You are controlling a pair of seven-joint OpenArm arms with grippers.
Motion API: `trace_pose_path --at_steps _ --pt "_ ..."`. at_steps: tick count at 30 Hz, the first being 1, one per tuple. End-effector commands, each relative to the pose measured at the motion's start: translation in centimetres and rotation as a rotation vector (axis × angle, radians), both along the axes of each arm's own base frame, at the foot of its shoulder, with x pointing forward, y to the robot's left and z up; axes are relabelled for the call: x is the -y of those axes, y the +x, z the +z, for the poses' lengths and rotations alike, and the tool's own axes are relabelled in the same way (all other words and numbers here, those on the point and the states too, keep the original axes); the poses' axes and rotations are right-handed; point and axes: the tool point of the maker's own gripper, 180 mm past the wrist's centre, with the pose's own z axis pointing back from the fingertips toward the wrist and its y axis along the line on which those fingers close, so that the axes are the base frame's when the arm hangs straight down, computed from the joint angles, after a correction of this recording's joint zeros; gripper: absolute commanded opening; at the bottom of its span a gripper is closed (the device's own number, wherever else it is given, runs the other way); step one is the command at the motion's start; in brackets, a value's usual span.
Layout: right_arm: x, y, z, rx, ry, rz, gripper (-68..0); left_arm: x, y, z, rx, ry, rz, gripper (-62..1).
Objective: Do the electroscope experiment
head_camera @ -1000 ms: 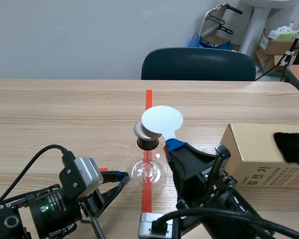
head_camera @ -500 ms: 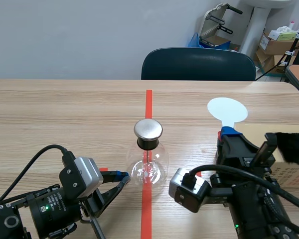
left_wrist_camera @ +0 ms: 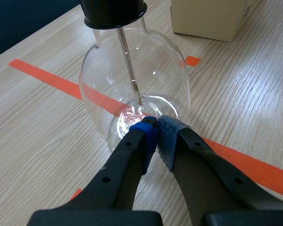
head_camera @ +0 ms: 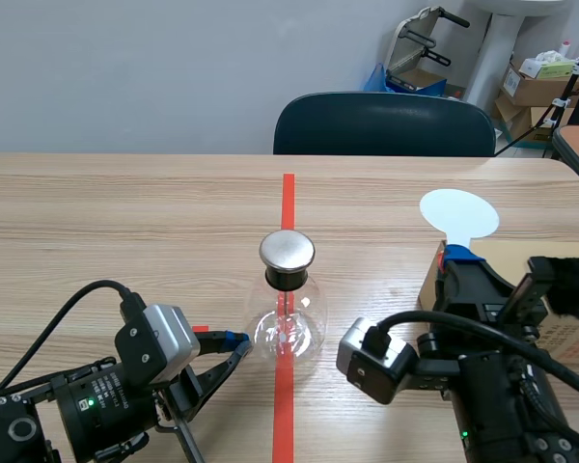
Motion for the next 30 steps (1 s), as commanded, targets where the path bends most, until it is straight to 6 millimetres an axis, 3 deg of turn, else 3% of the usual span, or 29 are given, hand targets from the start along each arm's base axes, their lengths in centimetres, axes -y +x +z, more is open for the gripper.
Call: trace_pose_path --at_steps 1,18,30 --pt "-0.2 0.1 0.6 0.021 -0.003 0.021 -65.8 0.6 0.3 1.0 0.022 -0.031 -0.006 -58.0" --pt "-7.8 -2.6 0.2 0.013 -0.036 0.473 -65.8 0.6 0.3 1.0 0.022 -0.031 -0.006 -58.0" --pt "-10.1 -4.3 0.0 0.01 -0.047 0.633 -65.8 0.6 0.3 1.0 0.022 -0.031 -0.006 -58.0"
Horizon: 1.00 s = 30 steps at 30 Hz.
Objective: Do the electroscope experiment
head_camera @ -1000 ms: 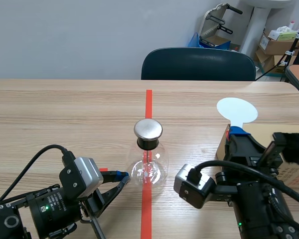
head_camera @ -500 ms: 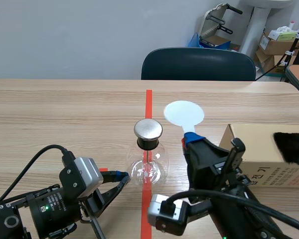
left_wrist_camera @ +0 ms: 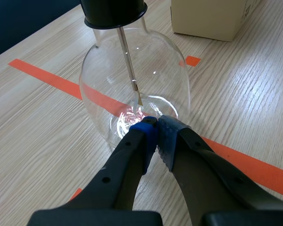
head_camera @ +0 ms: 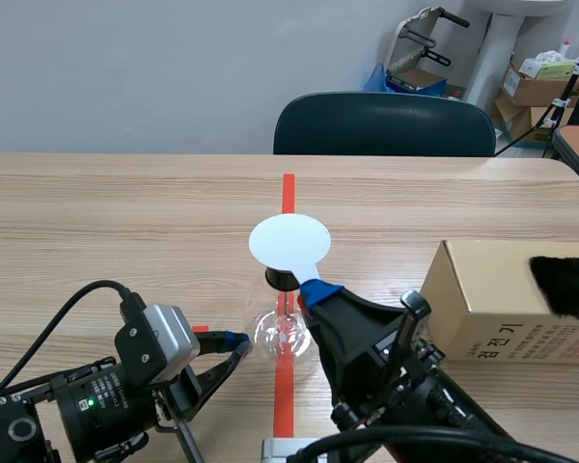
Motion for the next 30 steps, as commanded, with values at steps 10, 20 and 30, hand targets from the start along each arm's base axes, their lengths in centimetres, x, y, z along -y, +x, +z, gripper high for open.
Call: trace_pose_path --at_steps 10,20,30 --pt "-0.2 -0.2 0.4 0.022 -0.003 0.027 -65.8 0.6 0.3 1.0 0.022 -0.031 -0.006 -58.0" --pt "0.4 0.3 0.5 0.022 -0.001 -0.014 -65.8 0.6 0.3 1.0 0.022 -0.031 -0.006 -58.0" --pt "5.7 3.4 0.9 0.029 0.024 -0.357 -65.8 0.6 0.3 1.0 0.022 -0.032 -0.006 -58.0"
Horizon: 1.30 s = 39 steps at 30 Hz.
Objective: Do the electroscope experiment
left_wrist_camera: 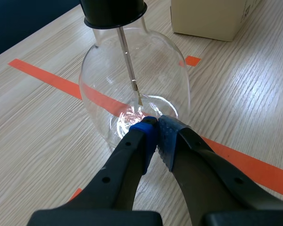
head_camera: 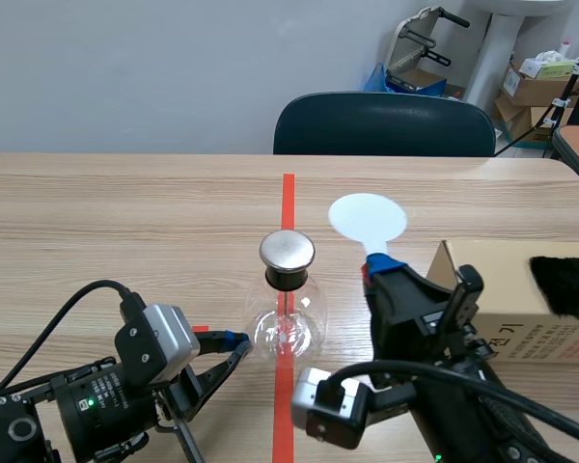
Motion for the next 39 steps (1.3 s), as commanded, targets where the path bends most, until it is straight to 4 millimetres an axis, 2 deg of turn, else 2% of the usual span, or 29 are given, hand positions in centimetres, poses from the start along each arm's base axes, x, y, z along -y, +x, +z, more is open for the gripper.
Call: trace_pose_path --at_steps 1,6,10,17,25,39 --pt "1.0 0.4 0.6 0.023 0.002 -0.047 -65.8 0.6 0.3 1.0 0.022 -0.032 -0.006 -58.0" --pt "3.8 1.1 0.7 0.026 0.013 -0.209 -65.8 0.6 0.3 1.0 0.022 -0.032 -0.006 -58.0" --pt "5.2 1.3 0.7 0.027 0.019 -0.288 -65.8 0.6 0.3 1.0 0.022 -0.032 -0.006 -58.0" --pt "5.5 1.3 0.8 0.028 0.021 -0.306 -65.8 0.6 0.3 1.0 0.022 -0.032 -0.006 -58.0" --pt "3.2 1.0 0.7 0.025 0.011 -0.173 -65.8 0.6 0.3 1.0 0.022 -0.032 -0.006 -58.0" --pt "-3.7 -1.9 0.3 0.017 -0.019 0.244 -65.8 0.6 0.3 1.0 0.023 -0.032 -0.006 -58.0"
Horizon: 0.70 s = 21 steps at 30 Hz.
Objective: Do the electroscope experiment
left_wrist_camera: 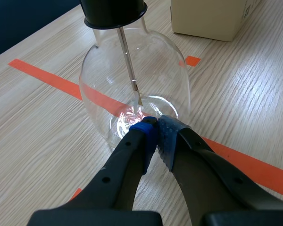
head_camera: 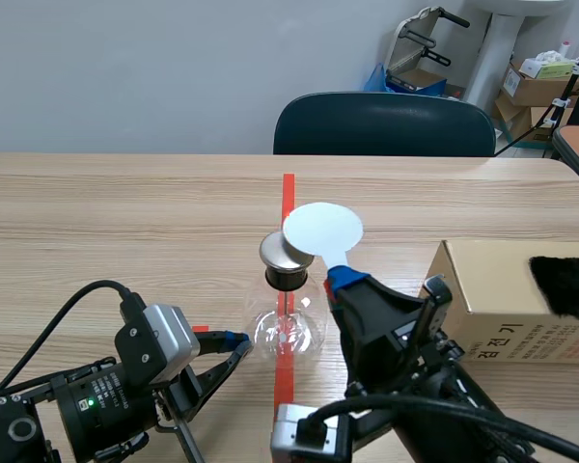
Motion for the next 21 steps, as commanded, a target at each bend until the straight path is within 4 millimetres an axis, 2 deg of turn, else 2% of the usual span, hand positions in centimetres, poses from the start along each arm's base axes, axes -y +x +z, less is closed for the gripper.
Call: trace_pose_path --at_steps 1,10,21 --pt "-0.2 -0.1 0.5 0.022 -0.003 0.024 -65.8 0.6 0.3 1.0 0.022 -0.032 -0.006 -58.0" --pt "-1.9 -1.5 0.3 0.019 -0.012 0.147 -65.8 0.6 0.3 1.0 0.022 -0.032 -0.006 -58.0" --pt "-1.9 -1.6 0.3 0.019 -0.012 0.151 -65.8 0.6 0.3 1.0 0.022 -0.032 -0.006 -58.0"
